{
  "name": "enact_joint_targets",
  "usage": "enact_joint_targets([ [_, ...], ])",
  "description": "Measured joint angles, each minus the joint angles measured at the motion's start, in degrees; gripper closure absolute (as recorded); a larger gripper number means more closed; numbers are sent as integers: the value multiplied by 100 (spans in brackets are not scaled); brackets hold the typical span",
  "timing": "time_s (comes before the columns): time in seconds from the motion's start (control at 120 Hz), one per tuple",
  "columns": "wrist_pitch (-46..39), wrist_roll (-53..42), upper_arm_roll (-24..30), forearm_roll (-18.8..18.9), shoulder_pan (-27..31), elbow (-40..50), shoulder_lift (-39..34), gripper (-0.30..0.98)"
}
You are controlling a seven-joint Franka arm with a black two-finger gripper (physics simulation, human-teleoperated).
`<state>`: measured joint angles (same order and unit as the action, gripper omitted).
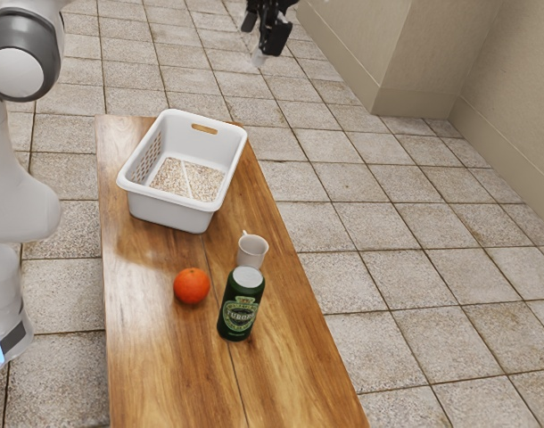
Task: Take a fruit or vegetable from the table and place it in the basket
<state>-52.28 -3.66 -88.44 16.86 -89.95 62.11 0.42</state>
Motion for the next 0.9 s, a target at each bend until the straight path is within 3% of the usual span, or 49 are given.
enact_joint_targets([
  [0.35, -1153, -233, -48, 133, 246, 13, -6, 2],
  [0.433, -1268, -267, 312, 117, 754, 36, 22, 2],
  [0.525, -1483, -302, 555, -155, 1111, 174, 16, 2],
  [0.65, -1995, -334, 882, -863, 1494, 1074, 165, 2],
  [0.708, -2296, -313, 1200, -1034, 1307, 1581, 111, 2],
  [0.792, -2754, -282, 1384, -1131, 521, 2206, -172, 2],
  [0.9, -2999, -257, 1471, -1155, -27, 2017, -244, 2],
])
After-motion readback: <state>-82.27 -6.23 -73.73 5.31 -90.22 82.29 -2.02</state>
